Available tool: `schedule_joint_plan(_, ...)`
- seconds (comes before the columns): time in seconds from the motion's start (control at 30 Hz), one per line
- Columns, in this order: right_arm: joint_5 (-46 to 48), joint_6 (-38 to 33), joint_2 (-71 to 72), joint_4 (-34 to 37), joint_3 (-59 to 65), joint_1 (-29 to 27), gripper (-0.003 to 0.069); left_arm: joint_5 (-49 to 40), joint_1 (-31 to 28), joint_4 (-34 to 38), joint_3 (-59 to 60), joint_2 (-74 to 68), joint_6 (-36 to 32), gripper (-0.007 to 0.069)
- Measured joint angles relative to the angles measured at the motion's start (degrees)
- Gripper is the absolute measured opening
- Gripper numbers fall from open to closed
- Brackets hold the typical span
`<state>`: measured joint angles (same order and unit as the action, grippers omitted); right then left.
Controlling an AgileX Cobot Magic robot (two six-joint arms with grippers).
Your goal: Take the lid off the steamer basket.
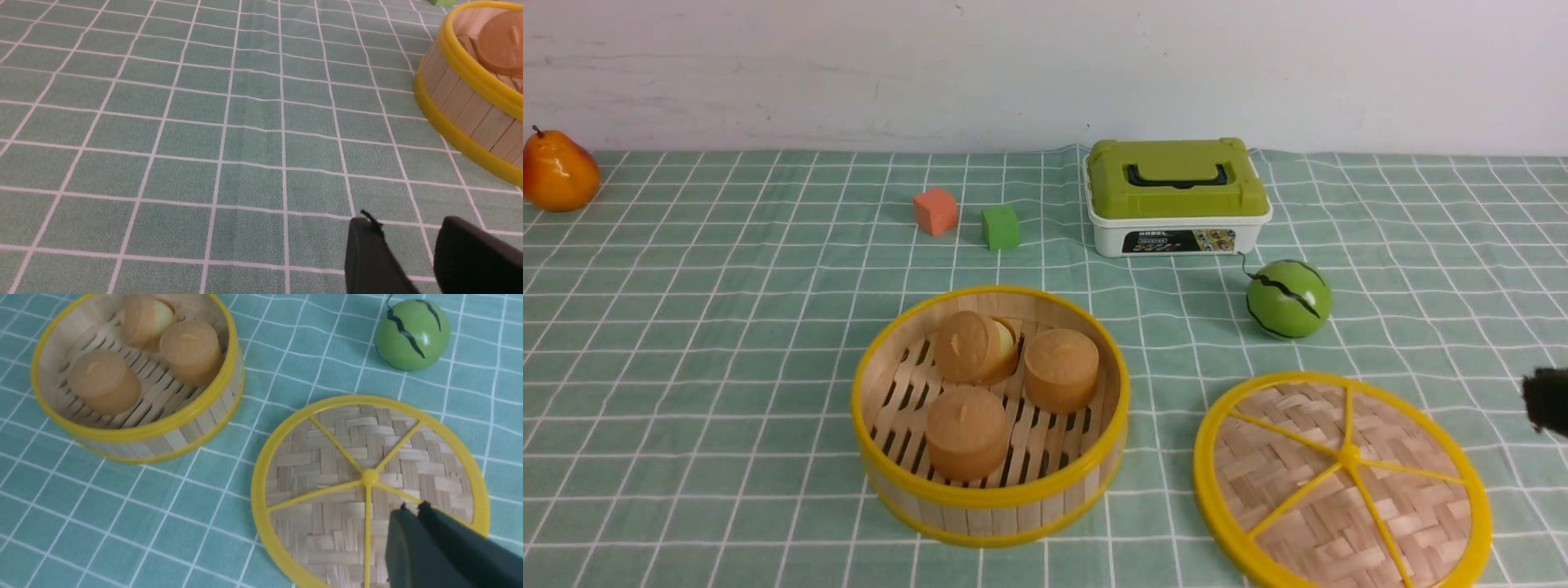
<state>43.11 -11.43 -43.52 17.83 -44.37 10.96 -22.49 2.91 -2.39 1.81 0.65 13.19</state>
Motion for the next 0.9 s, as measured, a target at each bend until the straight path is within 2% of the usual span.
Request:
schedule_joint_plan(0.13,-0.03,-0.10,10.47,-0.12,4.77,0.00,-0.0020,0.00,0.00,0.00,0.00,0.00,0.00,0.0239)
schedule_joint_plan(0.37,2.71,-0.16,19.96,-1.65,6.54,0.00,-0.0017,0.00,0.00,0.00,0.00,0.00,0.00,0.0239)
schedule_joint_plan(0.77,3.28,-0.16,23.07,-3.16,6.60,0.00,-0.0008,0.00,0.00,0.00,0.00,0.00,0.00,0.0239)
schedule_joint_plan(0.9,-2.43,-0.21,24.21,-4.44,10.62,-0.23,-0.0007,0.00,0.00,0.00,0.00,0.00,0.00,0.0239)
